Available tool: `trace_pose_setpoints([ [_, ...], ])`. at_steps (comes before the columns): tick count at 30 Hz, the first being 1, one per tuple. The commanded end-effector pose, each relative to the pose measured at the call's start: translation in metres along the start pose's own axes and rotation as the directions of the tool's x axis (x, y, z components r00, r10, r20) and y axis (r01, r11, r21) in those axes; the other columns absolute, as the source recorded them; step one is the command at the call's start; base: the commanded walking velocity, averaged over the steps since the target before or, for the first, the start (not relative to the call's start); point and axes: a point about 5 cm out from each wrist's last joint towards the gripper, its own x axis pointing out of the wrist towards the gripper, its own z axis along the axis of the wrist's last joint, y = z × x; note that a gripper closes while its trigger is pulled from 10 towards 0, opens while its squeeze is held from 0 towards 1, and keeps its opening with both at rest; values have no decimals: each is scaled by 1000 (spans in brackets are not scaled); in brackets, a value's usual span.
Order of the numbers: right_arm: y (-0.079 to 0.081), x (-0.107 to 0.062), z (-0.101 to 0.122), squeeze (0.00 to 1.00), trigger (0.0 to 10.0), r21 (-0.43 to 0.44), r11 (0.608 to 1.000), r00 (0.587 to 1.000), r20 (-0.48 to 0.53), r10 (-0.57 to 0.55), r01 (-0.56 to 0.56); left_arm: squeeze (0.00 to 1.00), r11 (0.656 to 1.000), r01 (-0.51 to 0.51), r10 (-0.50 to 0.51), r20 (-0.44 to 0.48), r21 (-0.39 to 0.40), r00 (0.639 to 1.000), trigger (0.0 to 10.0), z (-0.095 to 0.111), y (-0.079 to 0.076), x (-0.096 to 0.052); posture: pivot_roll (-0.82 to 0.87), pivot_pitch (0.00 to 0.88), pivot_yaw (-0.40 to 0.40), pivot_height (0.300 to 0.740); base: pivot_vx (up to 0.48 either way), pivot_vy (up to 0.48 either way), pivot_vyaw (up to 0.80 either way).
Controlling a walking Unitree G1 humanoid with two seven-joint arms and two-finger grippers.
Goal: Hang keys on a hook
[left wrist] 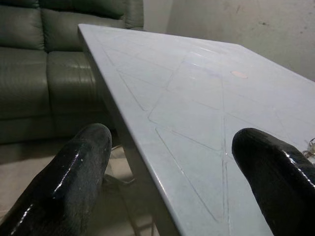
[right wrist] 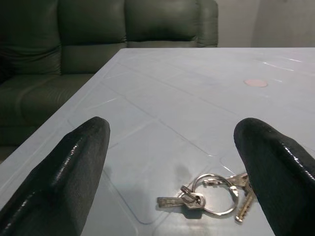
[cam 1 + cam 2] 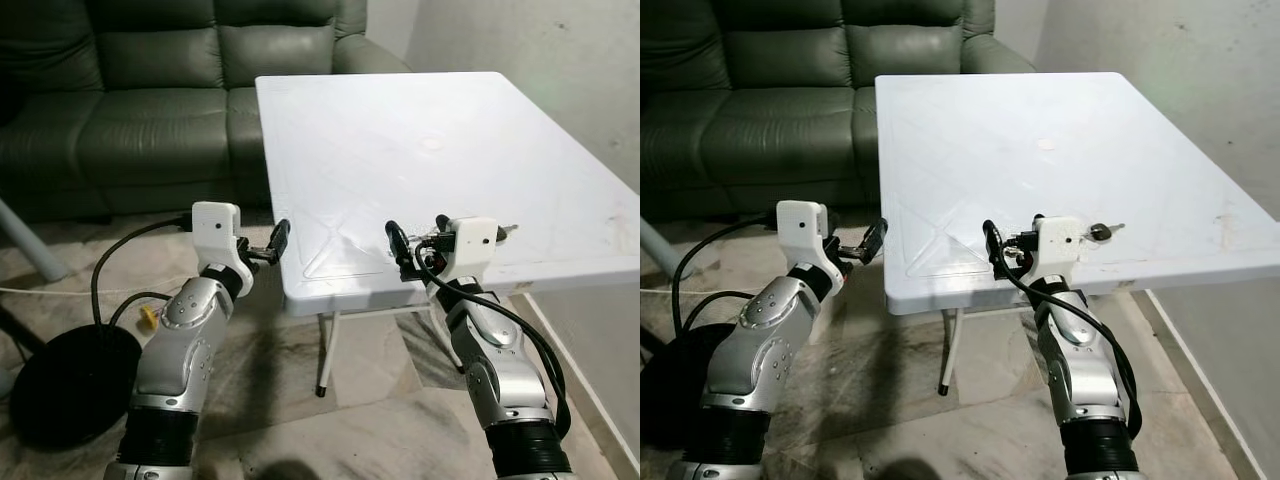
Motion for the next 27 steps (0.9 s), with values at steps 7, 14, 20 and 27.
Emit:
trace_pose_setpoints([
  [7,-2,-1,4,0,10000,-4,1000,1000,8,-3,3,0,1000,1,-2,15,9,1000,10000,2,-2,3,-68,21,-69,740,0,0,-674],
  [14,-2,-2,4,0,10000,-11,1000,1000,2,2,-1,0,1000,4,-4,18,19,1000,10000,1,-3,3,-66,24,-74,740,0,0,-654],
  [20,-2,-2,4,0,10000,-12,1000,1000,-1,5,-5,0,1000,-5,5,18,20,1000,10000,0,-2,3,-65,24,-75,740,0,0,-646],
  [27,-2,-2,5,0,10000,-15,1000,1000,-1,5,-5,0,1000,9,-9,22,23,1000,10000,0,-3,3,-67,23,-73,740,0,0,-638],
])
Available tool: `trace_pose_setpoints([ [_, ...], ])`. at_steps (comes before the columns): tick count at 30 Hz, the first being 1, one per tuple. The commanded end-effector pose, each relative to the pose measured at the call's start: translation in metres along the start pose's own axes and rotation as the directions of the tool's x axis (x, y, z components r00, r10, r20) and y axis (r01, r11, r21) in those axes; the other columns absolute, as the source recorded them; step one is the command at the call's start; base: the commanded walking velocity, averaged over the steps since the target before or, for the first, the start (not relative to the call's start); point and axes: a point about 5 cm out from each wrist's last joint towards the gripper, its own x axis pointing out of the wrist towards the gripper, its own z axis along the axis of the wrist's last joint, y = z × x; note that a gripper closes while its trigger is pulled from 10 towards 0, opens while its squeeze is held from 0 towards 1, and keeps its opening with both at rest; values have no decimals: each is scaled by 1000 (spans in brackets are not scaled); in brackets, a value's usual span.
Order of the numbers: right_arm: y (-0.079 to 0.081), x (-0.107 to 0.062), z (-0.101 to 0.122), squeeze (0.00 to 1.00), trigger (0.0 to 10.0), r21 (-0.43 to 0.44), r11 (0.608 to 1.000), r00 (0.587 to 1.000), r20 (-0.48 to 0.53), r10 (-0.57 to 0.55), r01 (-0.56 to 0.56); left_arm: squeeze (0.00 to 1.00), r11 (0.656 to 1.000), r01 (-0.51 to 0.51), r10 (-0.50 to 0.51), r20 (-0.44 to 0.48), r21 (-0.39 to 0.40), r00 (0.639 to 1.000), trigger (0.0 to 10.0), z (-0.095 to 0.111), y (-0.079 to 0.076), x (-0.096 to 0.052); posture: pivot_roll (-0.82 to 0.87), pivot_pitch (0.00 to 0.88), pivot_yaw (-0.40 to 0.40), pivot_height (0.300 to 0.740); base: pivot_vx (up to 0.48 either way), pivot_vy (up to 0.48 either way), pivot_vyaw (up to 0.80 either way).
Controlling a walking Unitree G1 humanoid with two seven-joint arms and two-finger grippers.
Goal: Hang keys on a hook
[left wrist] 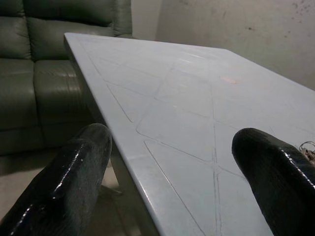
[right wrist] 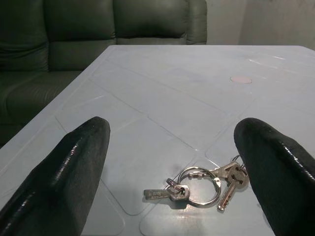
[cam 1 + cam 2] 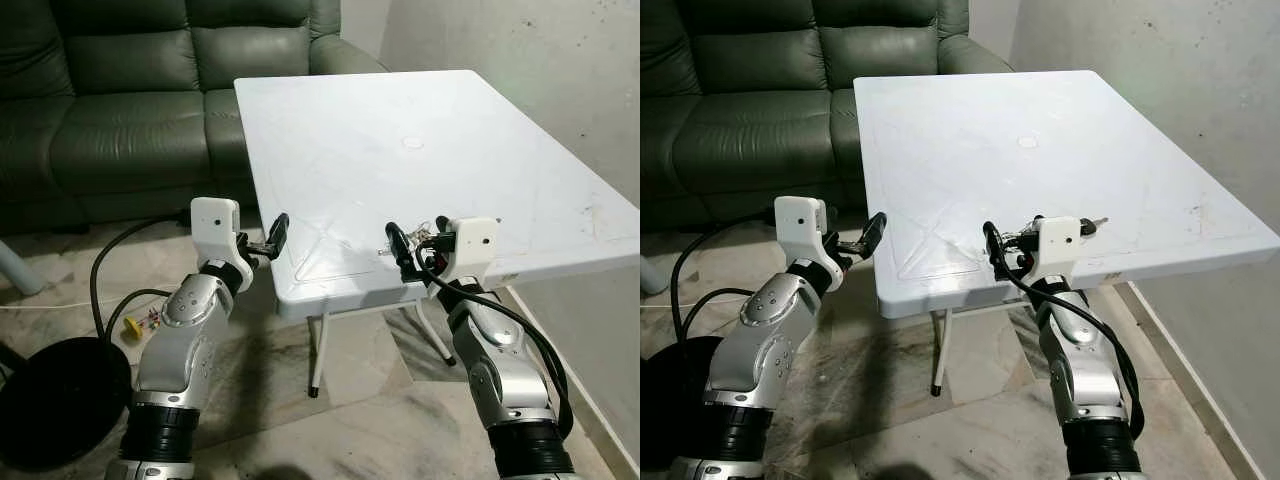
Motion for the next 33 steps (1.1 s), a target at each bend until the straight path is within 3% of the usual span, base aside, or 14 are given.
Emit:
trace_pose_setpoints([
  [1,-1,-1,4,0,10000,-9,1000,1000,11,-3,3,0,1000,14,-14,-1,15,1000,10000,-1,-3,1,-67,23,-73,740,0,-368,-631],
  [3,-1,-1,5,0,10000,-9,1000,1000,12,-1,1,0,1000,-16,15,17,23,1000,10000,1,-1,1,-67,23,-73,740,0,-480,-631],
  [7,-1,-2,4,0,10000,-13,1000,1000,9,0,0,0,998,-24,25,10,-54,1000,10000,1,0,3,-66,15,-77,740,0,-240,-631],
  [14,-3,-3,6,0,10000,-15,1000,1000,20,-16,16,0,995,-102,102,10,-5,995,10000,0,4,5,-68,7,-81,740,0,0,-85],
  [19,-2,-2,5,0,10000,-38,999,1000,-2,-23,23,0,993,-113,113,-1,-19,994,10000,-2,4,4,-68,8,-81,740,0,0,0],
  [23,-5,-1,2,0,10000,-92,993,997,-33,-76,72,0,997,-61,61,-9,-43,998,10000,-5,-1,4,-73,4,-86,740,0,0,0],
  [26,-6,-1,1,0,10000,-81,994,997,-36,-71,68,0,998,-60,60,-6,-18,998,10000,-6,-1,2,-72,3,-88,740,0,0,0],
  [33,-12,-3,3,0,10000,-91,993,996,-36,-81,78,0,998,-54,54,-7,-42,999,10000,-7,-1,1,-75,2,-90,740,0,0,0],
])
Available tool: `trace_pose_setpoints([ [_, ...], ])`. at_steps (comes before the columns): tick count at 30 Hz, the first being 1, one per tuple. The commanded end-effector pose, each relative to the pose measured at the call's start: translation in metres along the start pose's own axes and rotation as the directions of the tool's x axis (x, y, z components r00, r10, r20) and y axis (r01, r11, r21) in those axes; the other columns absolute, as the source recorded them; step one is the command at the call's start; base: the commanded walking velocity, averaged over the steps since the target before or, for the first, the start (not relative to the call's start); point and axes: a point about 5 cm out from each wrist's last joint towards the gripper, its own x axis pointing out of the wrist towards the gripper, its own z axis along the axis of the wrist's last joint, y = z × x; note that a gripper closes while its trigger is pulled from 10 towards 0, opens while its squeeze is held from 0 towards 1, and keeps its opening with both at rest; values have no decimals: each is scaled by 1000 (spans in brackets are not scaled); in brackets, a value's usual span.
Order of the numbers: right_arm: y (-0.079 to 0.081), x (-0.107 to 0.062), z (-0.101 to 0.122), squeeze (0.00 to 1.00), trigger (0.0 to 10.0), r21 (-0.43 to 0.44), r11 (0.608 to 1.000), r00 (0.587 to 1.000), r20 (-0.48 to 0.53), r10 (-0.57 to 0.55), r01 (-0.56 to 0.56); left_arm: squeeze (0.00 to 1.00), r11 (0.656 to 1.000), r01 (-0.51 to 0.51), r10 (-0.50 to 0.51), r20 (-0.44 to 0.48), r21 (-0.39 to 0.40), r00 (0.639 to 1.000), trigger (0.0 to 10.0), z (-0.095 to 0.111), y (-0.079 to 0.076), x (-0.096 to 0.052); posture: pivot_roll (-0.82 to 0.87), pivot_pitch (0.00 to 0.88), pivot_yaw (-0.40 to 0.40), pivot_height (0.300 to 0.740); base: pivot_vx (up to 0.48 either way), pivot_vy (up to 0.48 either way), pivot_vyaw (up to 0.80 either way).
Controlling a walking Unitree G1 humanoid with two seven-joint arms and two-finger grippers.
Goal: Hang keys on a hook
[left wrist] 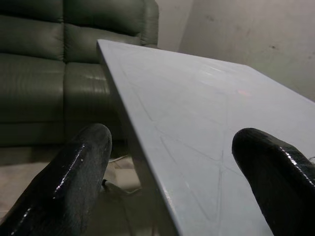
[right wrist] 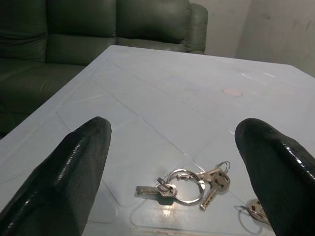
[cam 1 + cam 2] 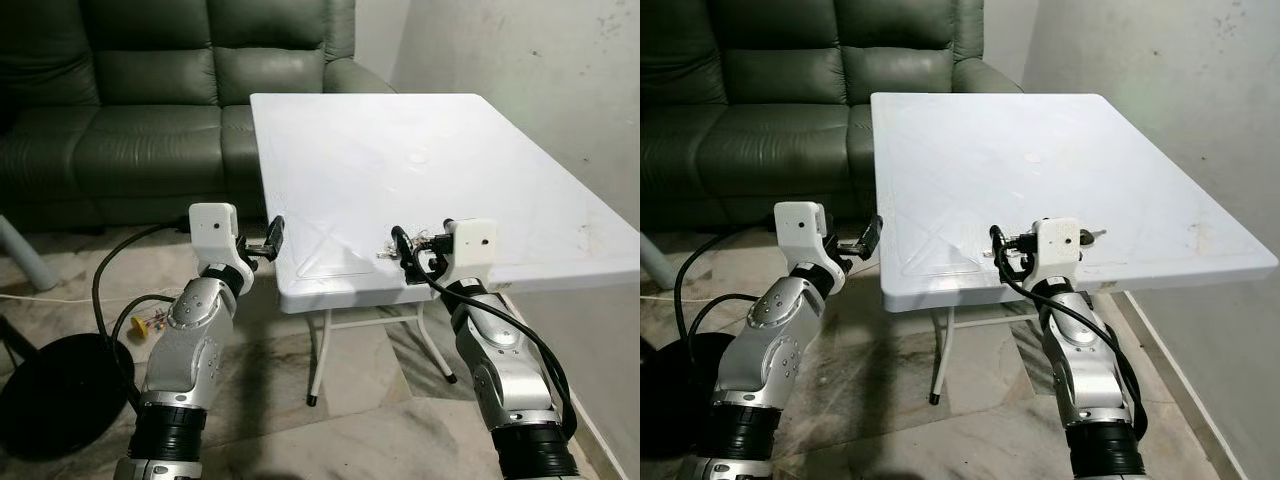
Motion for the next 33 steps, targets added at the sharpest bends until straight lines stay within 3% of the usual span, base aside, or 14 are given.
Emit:
trace_pose_setpoints([
  [1,-5,0,3,0,10000,-14,1000,1000,3,-12,12,0,1000,6,-6,9,-1,1000,10000,1,-2,-1,-75,2,-90,740,0,0,0],
  [19,-4,2,4,0,10000,-12,1000,1000,-9,-27,27,0,999,35,-36,-12,-35,999,10000,-2,-3,-2,-74,5,-99,740,0,0,0],
  [29,-2,1,4,0,10000,-11,1000,1000,-9,-25,25,0,999,12,-13,-16,-32,1000,10000,-3,-1,-2,-75,7,-100,740,393,0,0],
  [33,-2,1,4,0,10000,-9,1000,1000,-9,-28,28,0,1000,-19,19,-22,-6,1000,10000,-4,1,0,-77,8,-98,740,0,0,0],
])
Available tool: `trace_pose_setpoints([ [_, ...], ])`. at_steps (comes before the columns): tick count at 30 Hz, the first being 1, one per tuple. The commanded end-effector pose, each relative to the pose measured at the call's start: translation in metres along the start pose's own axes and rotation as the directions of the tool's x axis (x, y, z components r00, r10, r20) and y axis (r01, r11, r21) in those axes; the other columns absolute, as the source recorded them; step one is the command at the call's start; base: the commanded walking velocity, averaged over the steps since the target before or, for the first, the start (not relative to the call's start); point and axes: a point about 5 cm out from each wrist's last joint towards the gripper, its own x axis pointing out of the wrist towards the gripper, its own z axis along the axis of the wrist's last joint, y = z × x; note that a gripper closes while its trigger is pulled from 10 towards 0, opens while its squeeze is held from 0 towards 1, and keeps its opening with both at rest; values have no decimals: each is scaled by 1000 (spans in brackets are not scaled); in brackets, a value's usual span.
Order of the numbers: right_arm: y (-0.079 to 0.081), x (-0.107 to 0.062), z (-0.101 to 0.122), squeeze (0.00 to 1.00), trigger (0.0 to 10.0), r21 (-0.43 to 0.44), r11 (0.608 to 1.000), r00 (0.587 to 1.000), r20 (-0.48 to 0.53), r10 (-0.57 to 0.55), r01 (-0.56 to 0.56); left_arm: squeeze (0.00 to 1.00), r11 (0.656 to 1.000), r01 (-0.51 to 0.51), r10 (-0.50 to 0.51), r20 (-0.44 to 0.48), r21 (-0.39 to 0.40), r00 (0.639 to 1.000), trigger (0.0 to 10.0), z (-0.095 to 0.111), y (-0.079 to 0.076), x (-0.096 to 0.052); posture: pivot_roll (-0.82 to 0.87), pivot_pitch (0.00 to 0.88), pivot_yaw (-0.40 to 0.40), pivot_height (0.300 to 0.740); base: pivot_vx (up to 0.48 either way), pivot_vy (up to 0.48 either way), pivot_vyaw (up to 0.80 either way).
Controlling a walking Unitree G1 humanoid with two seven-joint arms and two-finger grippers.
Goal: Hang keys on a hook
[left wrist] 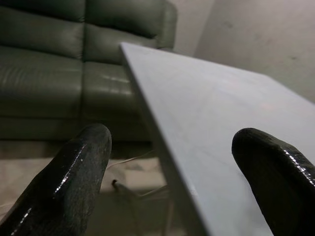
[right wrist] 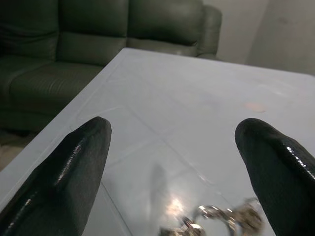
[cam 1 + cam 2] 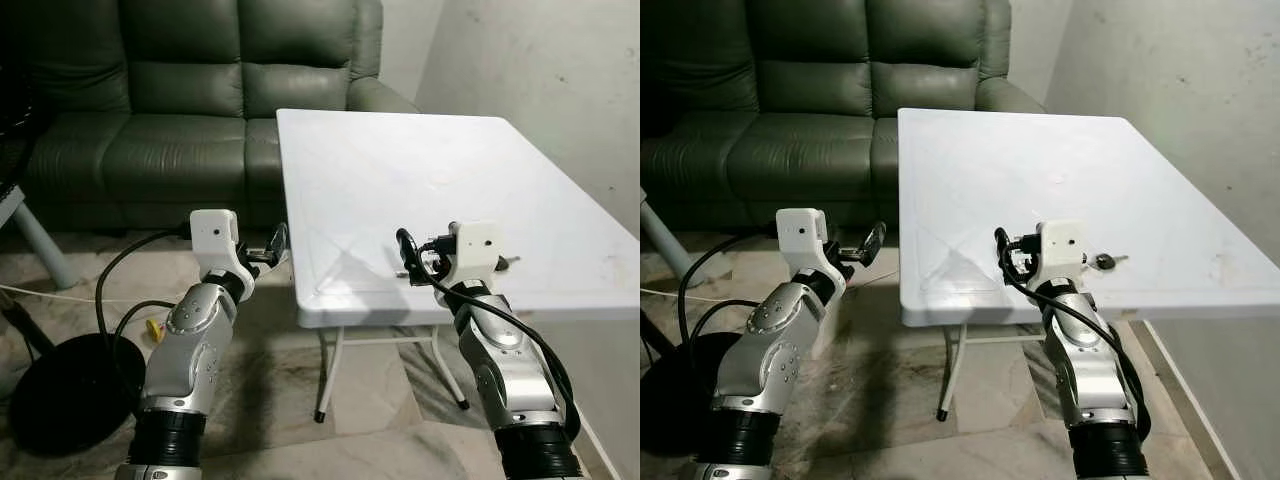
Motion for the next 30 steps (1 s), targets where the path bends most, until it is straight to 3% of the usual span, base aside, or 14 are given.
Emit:
trace_pose_setpoints([
  [1,-2,1,6,0,10000,-10,1000,1000,14,-10,10,0,1000,-1,1,7,7,1000,10000,2,-1,2,-77,8,-98,740,0,0,0],
  [3,-2,1,6,0,10000,-9,1000,1000,14,-8,9,0,999,34,-33,21,-13,999,10000,3,-4,1,-77,7,-99,740,0,0,0],
  [6,-2,0,6,0,10000,-14,1000,1000,16,-7,7,0,999,50,-51,24,21,998,10000,5,-5,0,-77,7,-99,740,0,0,0],
  [13,-2,1,7,0,10000,-15,1000,1000,18,-6,6,0,999,44,-45,44,14,998,10000,7,-6,0,-78,10,-100,740,0,-480,0],
  [14,-2,0,7,0,10000,-16,1000,1000,17,-5,5,0,998,45,-43,48,-40,998,10000,6,-6,0,-78,10,-100,740,0,0,0],
  [18,-2,0,7,0,10000,-18,1000,1000,17,-5,5,0,1000,24,-24,51,-11,998,10000,8,-4,0,-79,13,-101,740,0,0,0],
  [30,-3,0,7,0,10000,-25,1000,1000,19,-2,3,0,998,29,-26,64,-55,998,10000,9,-4,1,-83,15,-104,740,0,0,0],
])
